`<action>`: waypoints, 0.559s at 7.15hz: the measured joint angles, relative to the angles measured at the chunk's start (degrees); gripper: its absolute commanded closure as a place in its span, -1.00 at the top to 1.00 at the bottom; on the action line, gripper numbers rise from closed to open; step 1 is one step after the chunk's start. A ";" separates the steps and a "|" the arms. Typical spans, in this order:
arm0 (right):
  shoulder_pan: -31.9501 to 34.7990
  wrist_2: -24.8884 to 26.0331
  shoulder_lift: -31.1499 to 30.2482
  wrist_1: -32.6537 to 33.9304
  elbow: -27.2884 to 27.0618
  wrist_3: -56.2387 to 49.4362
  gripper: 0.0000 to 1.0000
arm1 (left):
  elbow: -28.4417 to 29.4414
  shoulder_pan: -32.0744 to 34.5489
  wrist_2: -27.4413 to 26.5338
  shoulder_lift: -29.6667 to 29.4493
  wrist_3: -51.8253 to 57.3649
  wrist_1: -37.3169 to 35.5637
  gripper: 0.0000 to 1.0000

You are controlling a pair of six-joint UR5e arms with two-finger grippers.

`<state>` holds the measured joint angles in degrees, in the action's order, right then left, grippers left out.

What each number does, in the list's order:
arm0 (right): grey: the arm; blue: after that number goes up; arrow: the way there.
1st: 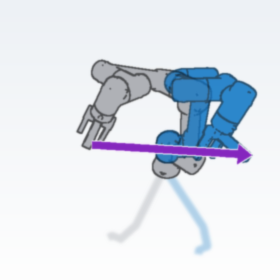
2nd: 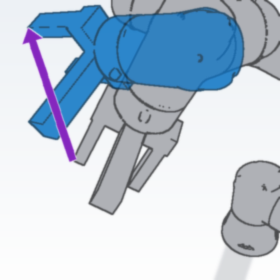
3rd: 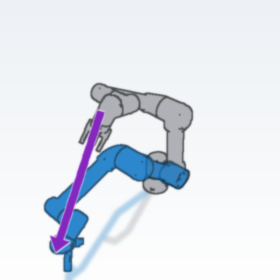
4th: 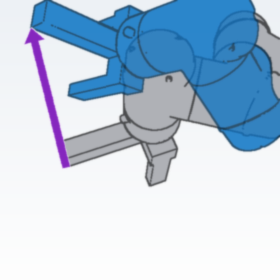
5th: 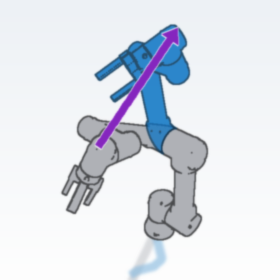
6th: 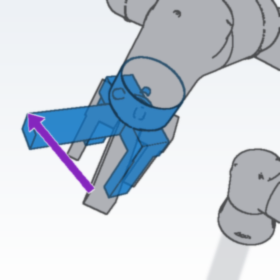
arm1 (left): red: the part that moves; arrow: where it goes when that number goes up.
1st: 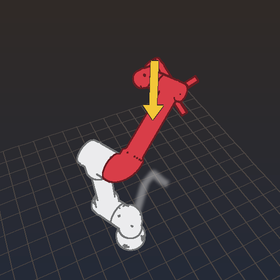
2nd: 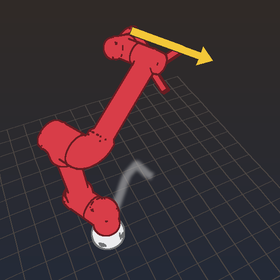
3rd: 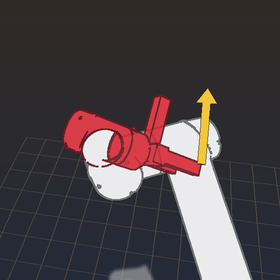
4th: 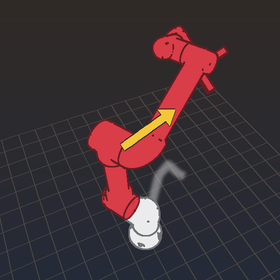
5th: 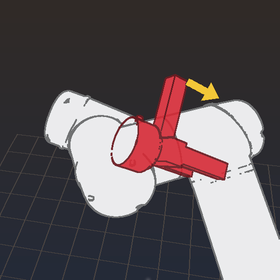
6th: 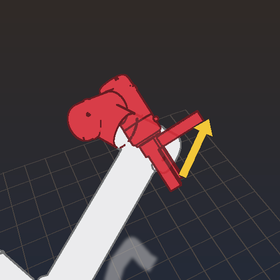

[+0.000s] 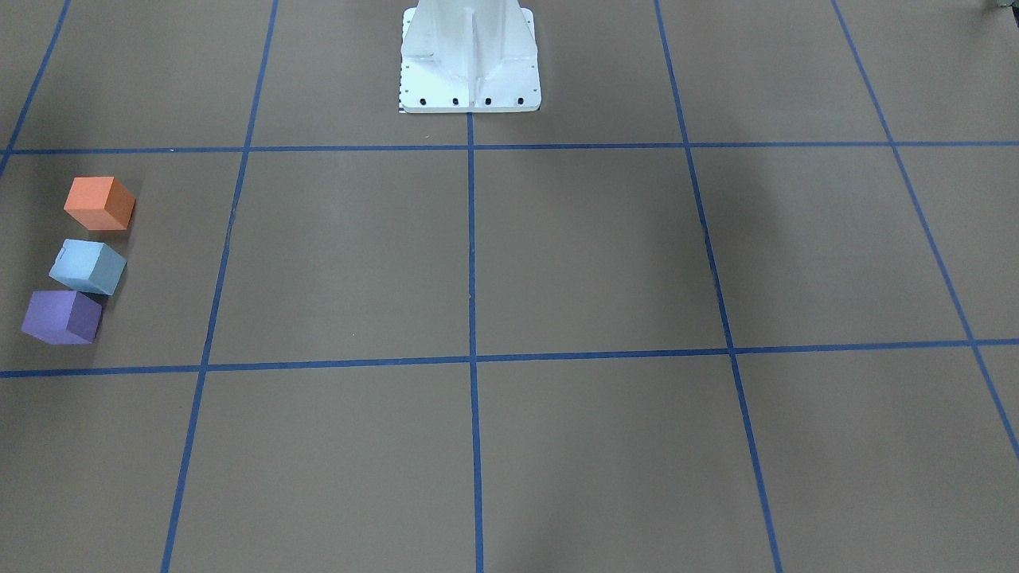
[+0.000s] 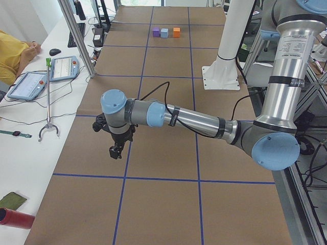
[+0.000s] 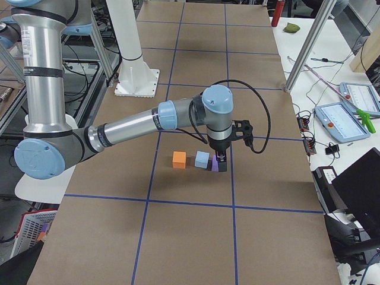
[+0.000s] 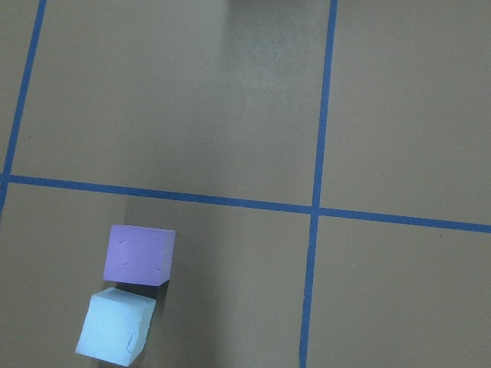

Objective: Place blue block between orange and purple blocks

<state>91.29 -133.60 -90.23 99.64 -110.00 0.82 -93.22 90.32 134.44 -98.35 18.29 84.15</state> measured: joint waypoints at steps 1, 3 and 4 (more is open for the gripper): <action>0.02 -0.09 0.00 0.00 0.13 -0.02 1.00 | 2.07 0.79 0.02 0.51 0.59 0.92 0.99; 0.02 -0.18 -0.09 -0.06 0.23 -0.01 1.00 | 4.09 2.38 0.02 1.35 -0.47 1.51 0.99; 0.03 -0.50 -0.19 -0.12 0.32 0.07 1.00 | 3.69 2.79 -0.04 1.49 -1.17 1.50 0.99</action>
<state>91.32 -134.11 -90.43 99.53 -109.68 0.88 -89.53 93.11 134.40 -96.86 17.12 85.65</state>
